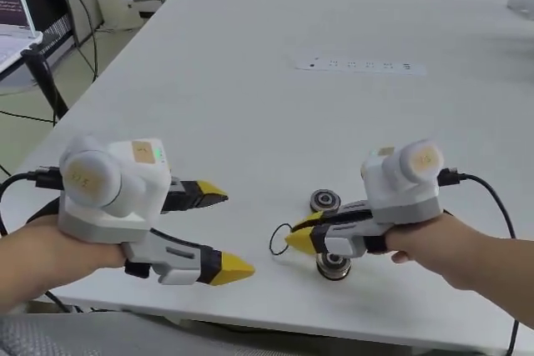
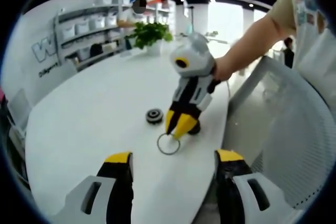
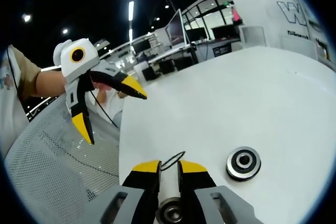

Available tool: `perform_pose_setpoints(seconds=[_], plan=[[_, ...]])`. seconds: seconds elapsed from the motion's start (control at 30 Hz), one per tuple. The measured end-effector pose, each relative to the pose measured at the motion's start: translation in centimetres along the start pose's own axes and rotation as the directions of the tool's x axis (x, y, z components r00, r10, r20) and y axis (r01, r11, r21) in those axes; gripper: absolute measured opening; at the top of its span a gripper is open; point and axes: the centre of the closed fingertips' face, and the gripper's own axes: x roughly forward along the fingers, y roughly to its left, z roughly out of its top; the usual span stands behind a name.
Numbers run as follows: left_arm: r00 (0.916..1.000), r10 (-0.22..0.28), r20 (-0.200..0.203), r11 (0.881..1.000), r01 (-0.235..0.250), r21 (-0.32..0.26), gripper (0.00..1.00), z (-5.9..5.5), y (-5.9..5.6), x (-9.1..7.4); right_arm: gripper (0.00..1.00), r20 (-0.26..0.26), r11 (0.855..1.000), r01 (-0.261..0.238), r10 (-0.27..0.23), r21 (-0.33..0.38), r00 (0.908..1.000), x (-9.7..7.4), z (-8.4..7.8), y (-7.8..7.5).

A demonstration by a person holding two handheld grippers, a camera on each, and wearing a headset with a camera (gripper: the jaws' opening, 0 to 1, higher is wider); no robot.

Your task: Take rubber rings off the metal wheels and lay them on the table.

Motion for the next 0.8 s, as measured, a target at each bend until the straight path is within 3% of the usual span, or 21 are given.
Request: perform_pose_setpoints(seconds=[0.27,0.8], plan=[[1.0000,-0.003,-0.001,1.000,0.003,0.004,0.64,0.2,-0.1,0.1,0.23,0.010,1.000,0.024,-0.023,-0.011,0.9997,-0.5,0.1,-0.4],[0.9996,-0.028,-0.011,0.999,0.028,0.017,0.63,0.7,-0.1,1.2,0.38,0.045,0.998,0.037,-0.035,-0.045,0.9984,-2.5,0.8,0.2]])
